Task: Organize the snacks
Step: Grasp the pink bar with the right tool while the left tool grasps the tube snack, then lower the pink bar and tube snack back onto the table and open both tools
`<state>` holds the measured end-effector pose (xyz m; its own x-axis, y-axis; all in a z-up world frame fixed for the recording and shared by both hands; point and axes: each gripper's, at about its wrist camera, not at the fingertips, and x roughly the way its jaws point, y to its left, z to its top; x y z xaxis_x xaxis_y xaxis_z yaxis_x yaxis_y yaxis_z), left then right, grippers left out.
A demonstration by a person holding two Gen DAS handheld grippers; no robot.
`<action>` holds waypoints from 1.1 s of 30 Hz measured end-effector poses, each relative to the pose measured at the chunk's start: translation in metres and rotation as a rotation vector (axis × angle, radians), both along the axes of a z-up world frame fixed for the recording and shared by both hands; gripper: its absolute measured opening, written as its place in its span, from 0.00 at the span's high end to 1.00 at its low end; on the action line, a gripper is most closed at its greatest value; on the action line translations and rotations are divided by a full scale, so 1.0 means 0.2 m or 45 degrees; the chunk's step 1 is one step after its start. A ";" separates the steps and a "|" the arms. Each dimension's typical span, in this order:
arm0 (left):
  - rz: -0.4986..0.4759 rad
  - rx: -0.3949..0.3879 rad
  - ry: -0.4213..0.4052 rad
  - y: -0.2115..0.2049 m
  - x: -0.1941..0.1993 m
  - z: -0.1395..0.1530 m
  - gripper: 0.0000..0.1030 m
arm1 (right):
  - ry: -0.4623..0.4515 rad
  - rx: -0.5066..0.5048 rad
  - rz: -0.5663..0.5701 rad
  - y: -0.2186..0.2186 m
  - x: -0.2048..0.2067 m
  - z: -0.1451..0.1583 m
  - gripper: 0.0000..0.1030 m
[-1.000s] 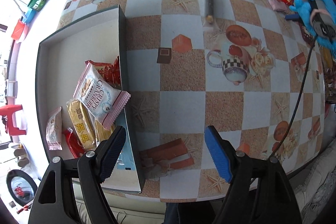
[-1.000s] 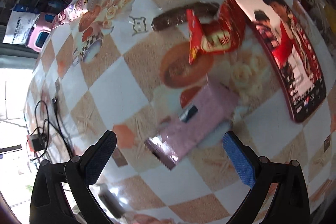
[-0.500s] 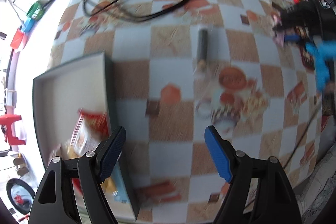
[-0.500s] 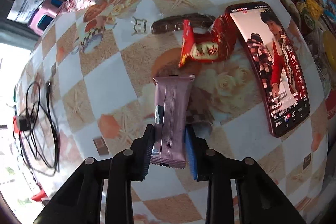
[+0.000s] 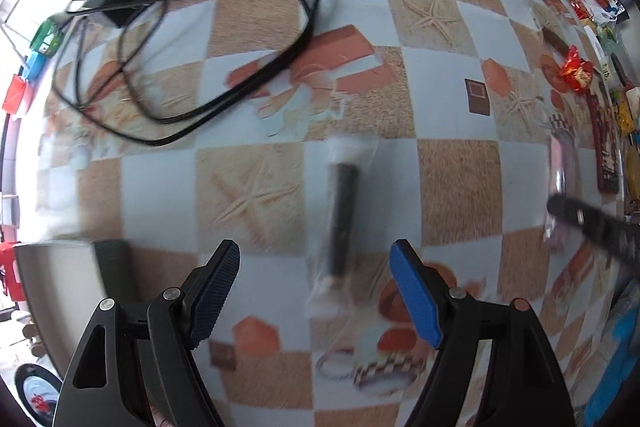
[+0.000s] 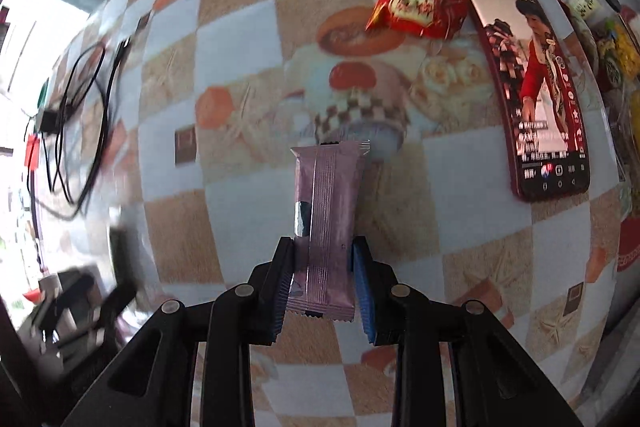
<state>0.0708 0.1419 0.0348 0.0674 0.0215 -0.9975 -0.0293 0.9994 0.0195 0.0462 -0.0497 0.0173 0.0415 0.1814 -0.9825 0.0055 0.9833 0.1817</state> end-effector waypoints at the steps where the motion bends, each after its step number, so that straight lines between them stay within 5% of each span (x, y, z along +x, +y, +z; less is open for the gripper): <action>1: 0.004 0.008 0.009 -0.01 0.01 -0.02 0.22 | 0.005 -0.001 0.024 0.01 -0.03 0.00 0.70; 4: 0.032 -0.020 0.003 -0.01 0.02 -0.03 0.31 | 0.017 -0.007 0.099 0.04 -0.11 -0.01 0.70; 8: -0.029 -0.016 -0.005 -0.10 -0.04 0.01 0.68 | 0.026 -0.020 0.172 0.04 -0.25 -0.03 0.70; 13: -0.078 -0.016 0.031 -0.18 -0.22 0.02 0.76 | 0.067 0.003 0.217 0.06 -0.45 -0.05 0.70; 22: -0.172 -0.019 0.117 -0.27 -0.79 0.02 0.75 | 0.142 -0.017 0.343 0.05 -0.90 -0.09 0.70; 24: -0.181 0.003 0.138 -0.26 -0.86 0.02 0.64 | 0.158 -0.028 0.354 0.04 -0.99 -0.10 0.70; 26: -0.180 0.008 0.170 -0.25 -0.89 0.01 0.37 | 0.173 -0.024 0.350 0.02 -1.04 -0.10 0.69; 28: -0.179 0.019 0.164 -0.23 -0.92 0.03 0.31 | 0.209 -0.011 0.310 -0.01 -1.08 -0.11 0.68; 30: -0.161 0.011 0.150 -0.19 -0.94 0.07 0.24 | 0.231 0.004 0.251 -0.05 -1.07 -0.12 0.41; 31: -0.146 0.007 0.142 -0.18 -0.93 0.10 0.23 | 0.217 0.004 0.218 -0.07 -1.02 -0.10 0.18; 33: -0.115 -0.005 0.136 -0.13 -0.92 0.13 0.23 | 0.194 -0.001 0.188 -0.10 -1.02 -0.08 0.14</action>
